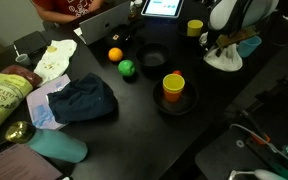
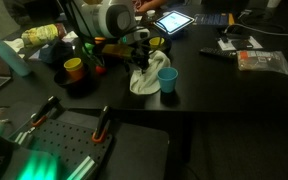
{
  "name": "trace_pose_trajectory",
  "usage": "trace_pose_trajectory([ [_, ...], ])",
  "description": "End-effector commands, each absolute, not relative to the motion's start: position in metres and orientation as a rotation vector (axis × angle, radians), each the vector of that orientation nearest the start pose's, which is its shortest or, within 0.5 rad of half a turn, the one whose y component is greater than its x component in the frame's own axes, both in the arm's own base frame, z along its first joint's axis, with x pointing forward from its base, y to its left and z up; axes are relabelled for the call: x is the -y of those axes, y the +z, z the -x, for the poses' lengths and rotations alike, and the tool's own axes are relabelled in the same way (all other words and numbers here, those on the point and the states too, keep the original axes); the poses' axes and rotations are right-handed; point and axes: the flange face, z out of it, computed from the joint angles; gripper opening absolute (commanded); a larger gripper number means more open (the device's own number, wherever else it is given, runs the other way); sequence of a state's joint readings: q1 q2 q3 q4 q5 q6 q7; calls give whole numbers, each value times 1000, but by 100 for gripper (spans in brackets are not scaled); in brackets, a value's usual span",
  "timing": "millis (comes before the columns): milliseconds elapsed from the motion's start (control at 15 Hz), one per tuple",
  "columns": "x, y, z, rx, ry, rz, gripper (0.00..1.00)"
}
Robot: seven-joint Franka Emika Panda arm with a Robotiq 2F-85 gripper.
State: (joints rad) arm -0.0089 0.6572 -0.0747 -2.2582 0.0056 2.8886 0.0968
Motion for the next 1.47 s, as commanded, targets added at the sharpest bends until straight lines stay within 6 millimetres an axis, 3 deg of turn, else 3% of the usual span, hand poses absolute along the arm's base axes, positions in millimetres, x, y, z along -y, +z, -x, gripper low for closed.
trace_pose_trajectory([
  [0,38,68,-509,-288,15,3135,100],
  [67,37,65,-508,-288,26,3132,93],
  [133,36,63,-507,-287,33,3130,74],
  [467,37,54,-504,-270,44,3151,36],
  [733,20,73,-505,-216,62,3128,5],
  [933,15,87,-502,-180,125,3134,0],
  [1200,2,101,-486,-50,339,3064,3],
  [1400,-15,119,-481,61,348,3007,3],
])
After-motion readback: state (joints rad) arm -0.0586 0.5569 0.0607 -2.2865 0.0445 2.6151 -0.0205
